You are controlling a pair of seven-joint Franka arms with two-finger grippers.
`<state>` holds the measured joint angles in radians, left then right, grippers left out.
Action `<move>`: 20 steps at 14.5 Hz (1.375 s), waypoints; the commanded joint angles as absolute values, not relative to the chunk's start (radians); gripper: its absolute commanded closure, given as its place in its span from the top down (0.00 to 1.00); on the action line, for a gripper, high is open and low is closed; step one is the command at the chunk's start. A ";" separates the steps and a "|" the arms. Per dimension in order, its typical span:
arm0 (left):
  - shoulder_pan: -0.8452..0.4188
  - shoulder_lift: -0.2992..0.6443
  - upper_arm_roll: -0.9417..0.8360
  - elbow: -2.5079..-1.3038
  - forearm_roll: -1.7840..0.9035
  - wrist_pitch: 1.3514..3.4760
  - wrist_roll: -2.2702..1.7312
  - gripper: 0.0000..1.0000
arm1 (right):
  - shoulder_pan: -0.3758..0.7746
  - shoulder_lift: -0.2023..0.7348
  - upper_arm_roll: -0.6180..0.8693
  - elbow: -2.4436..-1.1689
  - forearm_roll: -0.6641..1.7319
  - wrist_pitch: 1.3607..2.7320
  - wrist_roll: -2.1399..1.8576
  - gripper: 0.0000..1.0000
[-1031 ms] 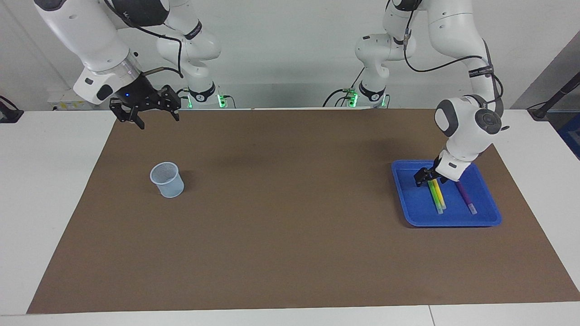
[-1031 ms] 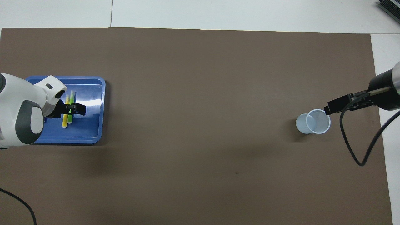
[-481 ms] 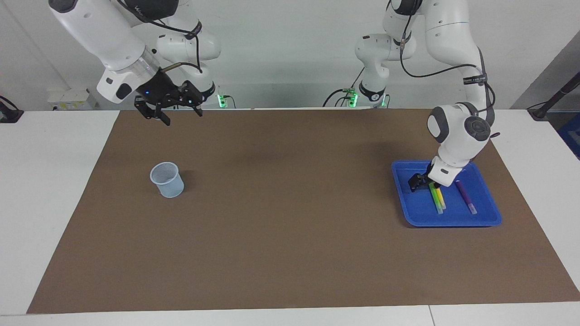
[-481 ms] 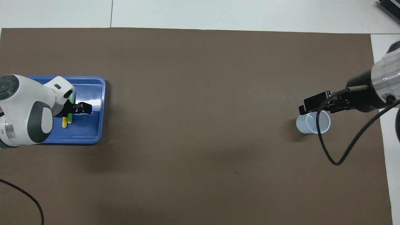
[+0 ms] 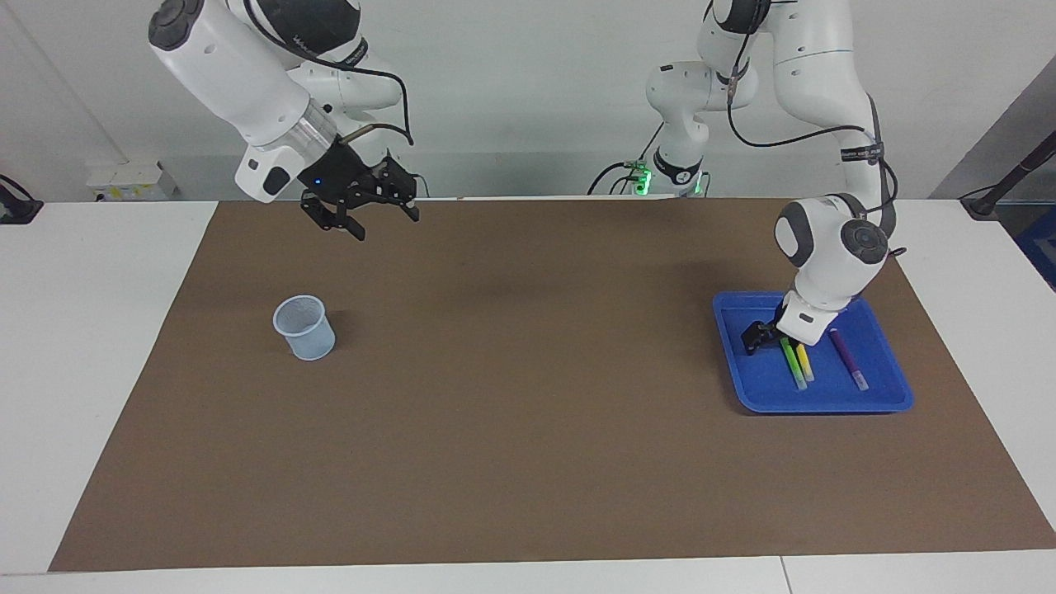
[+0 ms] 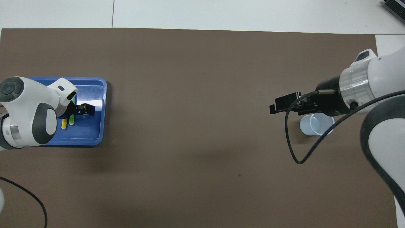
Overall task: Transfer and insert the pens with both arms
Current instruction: 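Grasp the green pen with the left gripper while the right gripper approaches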
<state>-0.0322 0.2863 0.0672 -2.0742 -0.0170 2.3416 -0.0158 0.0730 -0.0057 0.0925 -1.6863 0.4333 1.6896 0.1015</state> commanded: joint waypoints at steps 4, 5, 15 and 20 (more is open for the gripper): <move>-0.044 0.288 0.078 -2.072 -0.015 2.347 -0.031 0.63 | 0.156 -0.037 0.091 -1.776 0.535 1.848 0.202 1.00; -0.046 0.288 0.078 -2.071 -0.015 2.341 -0.032 0.45 | 0.166 -0.034 0.091 -1.776 0.544 1.864 0.213 1.00; -0.052 0.281 0.074 -1.936 -0.015 2.121 -0.156 0.00 | 0.267 0.064 0.091 -1.778 0.690 2.037 0.275 1.00; -0.061 0.209 0.071 -1.822 -0.112 1.879 -0.376 0.00 | 0.279 0.107 0.091 -1.776 0.689 2.074 0.264 1.00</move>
